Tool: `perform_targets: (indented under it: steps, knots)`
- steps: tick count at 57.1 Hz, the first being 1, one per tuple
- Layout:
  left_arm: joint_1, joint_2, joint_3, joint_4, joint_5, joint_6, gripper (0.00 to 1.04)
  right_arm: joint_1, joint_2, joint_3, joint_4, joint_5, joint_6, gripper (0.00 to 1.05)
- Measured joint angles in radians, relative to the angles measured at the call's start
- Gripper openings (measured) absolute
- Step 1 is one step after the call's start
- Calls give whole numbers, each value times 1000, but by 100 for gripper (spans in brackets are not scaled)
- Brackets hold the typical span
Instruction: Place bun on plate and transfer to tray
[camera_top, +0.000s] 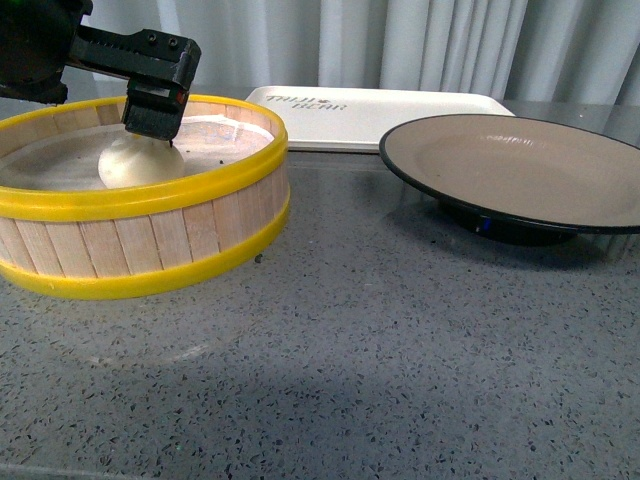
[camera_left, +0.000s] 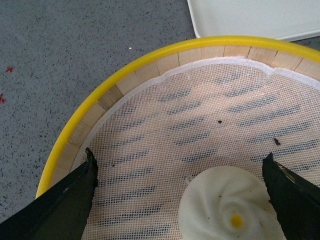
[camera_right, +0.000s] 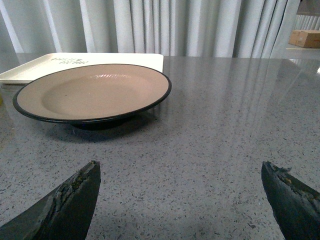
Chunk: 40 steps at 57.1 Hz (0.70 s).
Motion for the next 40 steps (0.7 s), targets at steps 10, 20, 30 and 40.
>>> perform_targets:
  steps: [10, 20, 30, 40]
  knots:
    - [-5, 0, -5, -6, 10, 3, 98, 0, 0, 0, 0, 0, 0, 96]
    - [-20, 0, -24, -7, 6, 23, 98, 0, 0, 0, 0, 0, 0, 96]
    - [-23, 1, -31, -12, 8, 30, 98, 0, 0, 0, 0, 0, 0, 96]
    - [-24, 3, -31, -14, 10, 43, 67, 0, 0, 0, 0, 0, 0, 96]
